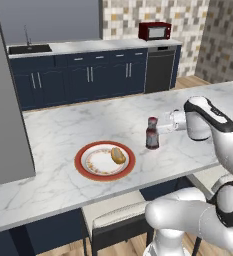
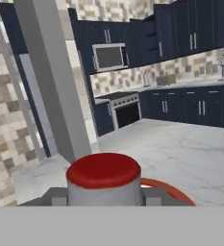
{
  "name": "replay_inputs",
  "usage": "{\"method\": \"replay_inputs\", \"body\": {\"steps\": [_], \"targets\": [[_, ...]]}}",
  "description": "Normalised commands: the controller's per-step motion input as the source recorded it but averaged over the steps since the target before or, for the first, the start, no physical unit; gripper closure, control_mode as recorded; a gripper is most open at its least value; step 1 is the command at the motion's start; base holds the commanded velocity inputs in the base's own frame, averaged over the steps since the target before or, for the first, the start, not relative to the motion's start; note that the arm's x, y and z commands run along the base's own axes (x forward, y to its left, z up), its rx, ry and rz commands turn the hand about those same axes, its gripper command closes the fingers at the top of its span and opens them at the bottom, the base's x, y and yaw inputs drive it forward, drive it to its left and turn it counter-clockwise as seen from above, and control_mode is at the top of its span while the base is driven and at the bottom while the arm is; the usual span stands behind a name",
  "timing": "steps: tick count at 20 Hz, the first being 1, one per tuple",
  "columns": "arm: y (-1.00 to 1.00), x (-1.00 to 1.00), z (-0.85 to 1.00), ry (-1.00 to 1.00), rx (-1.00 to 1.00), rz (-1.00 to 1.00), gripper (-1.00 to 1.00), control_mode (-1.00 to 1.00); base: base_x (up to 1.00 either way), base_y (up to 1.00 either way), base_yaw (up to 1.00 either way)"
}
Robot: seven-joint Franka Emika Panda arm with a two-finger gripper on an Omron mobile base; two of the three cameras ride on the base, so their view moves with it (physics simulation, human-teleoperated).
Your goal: Move the hot dog bun to the plate on the dining table and place the condiment next to that plate. Then navigate to the fridge and take the sausage and place it on the plate as well.
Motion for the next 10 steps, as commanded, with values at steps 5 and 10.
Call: {"method": "replay_inputs", "body": {"steps": [5,10], "targets": [[0.0,0.56,-0.69,-0.03,0.02,0.21,1.0,-1.0,0.0,0.0,0.0],[0.0,0.11,-0.61,-0.11,0.0,0.08,1.0,-1.0,0.0,0.0,0.0]]}}
